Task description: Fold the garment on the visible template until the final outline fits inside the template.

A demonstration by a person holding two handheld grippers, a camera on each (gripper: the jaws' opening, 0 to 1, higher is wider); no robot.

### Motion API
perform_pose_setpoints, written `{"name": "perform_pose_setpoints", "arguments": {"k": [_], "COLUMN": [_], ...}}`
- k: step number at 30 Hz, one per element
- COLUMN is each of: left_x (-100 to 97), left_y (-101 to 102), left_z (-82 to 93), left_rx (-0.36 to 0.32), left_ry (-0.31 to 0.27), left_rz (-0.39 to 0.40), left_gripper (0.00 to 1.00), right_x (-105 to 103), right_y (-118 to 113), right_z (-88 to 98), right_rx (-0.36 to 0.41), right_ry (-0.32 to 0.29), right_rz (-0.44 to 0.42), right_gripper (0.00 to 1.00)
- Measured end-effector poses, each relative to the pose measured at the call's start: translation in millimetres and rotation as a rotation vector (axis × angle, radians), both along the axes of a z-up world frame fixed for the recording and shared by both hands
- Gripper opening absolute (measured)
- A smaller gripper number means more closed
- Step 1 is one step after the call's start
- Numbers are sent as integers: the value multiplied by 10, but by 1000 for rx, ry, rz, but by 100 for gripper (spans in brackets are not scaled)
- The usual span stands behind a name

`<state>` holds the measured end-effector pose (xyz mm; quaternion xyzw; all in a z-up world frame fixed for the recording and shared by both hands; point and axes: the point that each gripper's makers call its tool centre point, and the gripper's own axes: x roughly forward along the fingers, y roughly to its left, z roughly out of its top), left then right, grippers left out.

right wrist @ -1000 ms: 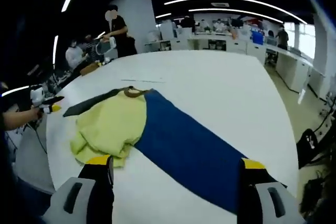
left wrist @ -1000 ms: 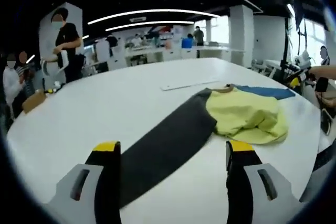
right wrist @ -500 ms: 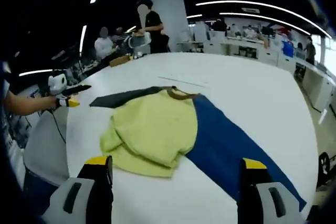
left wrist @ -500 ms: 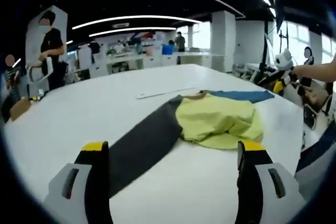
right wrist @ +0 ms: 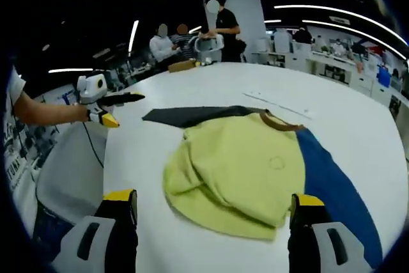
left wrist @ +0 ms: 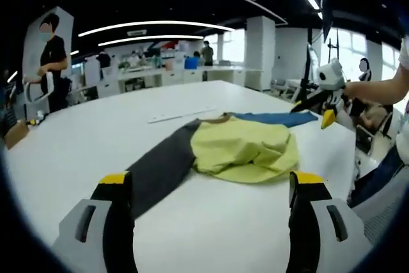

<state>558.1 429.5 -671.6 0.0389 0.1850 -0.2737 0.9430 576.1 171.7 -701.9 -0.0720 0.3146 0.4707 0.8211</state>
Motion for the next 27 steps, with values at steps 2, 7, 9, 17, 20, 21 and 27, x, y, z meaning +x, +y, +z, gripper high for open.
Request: {"name": "perform_pose_setpoints", "arguments": {"k": [2, 7, 9, 17, 20, 21, 27], "left_x": [-51, -143, -182, -306, -344, -352, -417], "left_y": [-45, -114, -142, -262, -294, -301, -356], "left_z": [18, 28, 22, 2, -13, -18, -34], "left_rx": [-4, -13, -14, -22, -20, -20, -10], "left_ry": [-2, 1, 5, 24, 32, 34, 41], "left_rz": [-7, -19, -22, -41, -49, -50, -66], "left_gripper": [99, 99, 99, 96, 96, 95, 93], "right_x": [-52, -145, -191, -337, -391, -408, -485], "right_y": [115, 343, 455, 818, 921, 945, 1092], "right_z": [-16, -72, -104, -179, -241, -266, -440], "right_rx": [3, -2, -20, -5, -24, -33, -59], "right_ry": [-2, -8, -27, -32, -49, -54, -48], "right_rz": [21, 68, 105, 174, 208, 219, 243], "right_gripper": [97, 92, 88, 69, 62, 59, 42]}}
